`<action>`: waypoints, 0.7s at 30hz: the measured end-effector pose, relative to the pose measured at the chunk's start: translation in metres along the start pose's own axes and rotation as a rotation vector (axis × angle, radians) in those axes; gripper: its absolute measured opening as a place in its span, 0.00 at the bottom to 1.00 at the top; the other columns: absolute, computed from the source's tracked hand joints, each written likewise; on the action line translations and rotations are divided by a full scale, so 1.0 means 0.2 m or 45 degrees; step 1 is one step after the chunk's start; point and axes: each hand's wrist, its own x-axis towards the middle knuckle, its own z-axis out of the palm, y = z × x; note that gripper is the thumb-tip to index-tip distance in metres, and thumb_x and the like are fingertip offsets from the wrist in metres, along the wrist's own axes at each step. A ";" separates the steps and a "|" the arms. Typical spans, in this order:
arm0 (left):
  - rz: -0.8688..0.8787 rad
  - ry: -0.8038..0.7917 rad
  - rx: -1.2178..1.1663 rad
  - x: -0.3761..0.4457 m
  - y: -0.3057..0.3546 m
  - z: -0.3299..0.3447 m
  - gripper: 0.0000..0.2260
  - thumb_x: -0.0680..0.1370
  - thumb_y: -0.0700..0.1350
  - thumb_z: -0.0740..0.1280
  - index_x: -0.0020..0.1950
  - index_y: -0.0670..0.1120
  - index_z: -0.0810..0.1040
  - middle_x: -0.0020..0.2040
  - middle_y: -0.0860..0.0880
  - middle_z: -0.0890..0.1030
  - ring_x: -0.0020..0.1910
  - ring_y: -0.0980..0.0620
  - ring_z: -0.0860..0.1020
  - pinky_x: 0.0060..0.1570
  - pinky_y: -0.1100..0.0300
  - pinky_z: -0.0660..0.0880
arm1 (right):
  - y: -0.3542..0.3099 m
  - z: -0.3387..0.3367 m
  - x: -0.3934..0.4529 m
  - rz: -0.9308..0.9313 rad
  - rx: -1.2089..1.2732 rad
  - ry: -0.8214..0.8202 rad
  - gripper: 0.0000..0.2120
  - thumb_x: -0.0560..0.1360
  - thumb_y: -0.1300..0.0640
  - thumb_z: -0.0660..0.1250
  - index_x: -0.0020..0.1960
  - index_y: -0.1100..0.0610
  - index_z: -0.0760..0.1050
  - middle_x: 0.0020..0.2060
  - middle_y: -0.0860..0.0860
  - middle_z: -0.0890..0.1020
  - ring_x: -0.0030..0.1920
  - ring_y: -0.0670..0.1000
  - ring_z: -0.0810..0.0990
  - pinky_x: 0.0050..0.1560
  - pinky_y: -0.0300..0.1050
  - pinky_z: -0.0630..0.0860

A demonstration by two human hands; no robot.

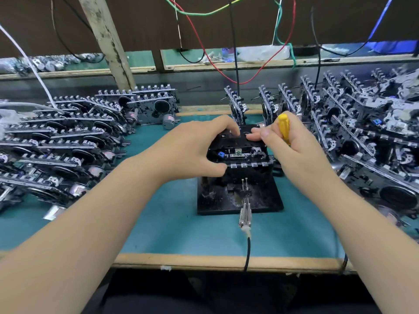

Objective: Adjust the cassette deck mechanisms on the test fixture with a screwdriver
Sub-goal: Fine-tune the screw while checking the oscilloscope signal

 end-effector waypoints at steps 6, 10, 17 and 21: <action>0.017 0.051 -0.106 -0.04 -0.06 0.09 0.21 0.75 0.47 0.71 0.67 0.56 0.72 0.77 0.55 0.67 0.76 0.60 0.61 0.67 0.74 0.58 | 0.03 0.00 -0.03 0.027 0.079 0.000 0.10 0.84 0.56 0.61 0.45 0.54 0.66 0.50 0.44 0.87 0.64 0.38 0.78 0.64 0.45 0.71; -0.006 0.150 -0.083 -0.11 -0.07 0.18 0.28 0.71 0.55 0.76 0.69 0.59 0.70 0.83 0.51 0.44 0.81 0.54 0.39 0.78 0.52 0.49 | 0.05 -0.01 -0.03 0.024 0.116 -0.050 0.13 0.83 0.52 0.59 0.53 0.63 0.72 0.50 0.36 0.85 0.64 0.36 0.77 0.63 0.35 0.71; -0.168 0.481 -0.441 -0.12 0.04 0.39 0.33 0.62 0.57 0.83 0.63 0.60 0.71 0.82 0.57 0.39 0.76 0.70 0.52 0.70 0.64 0.65 | 0.07 -0.01 -0.03 -0.003 0.125 -0.053 0.07 0.85 0.57 0.58 0.47 0.51 0.69 0.53 0.44 0.86 0.65 0.39 0.78 0.65 0.39 0.69; -0.228 0.612 -0.606 -0.08 0.04 0.46 0.28 0.63 0.49 0.82 0.55 0.67 0.73 0.81 0.59 0.52 0.69 0.79 0.55 0.56 0.82 0.58 | 0.07 -0.01 -0.04 -0.002 0.132 -0.062 0.07 0.84 0.54 0.58 0.49 0.47 0.71 0.55 0.44 0.86 0.66 0.40 0.77 0.68 0.44 0.68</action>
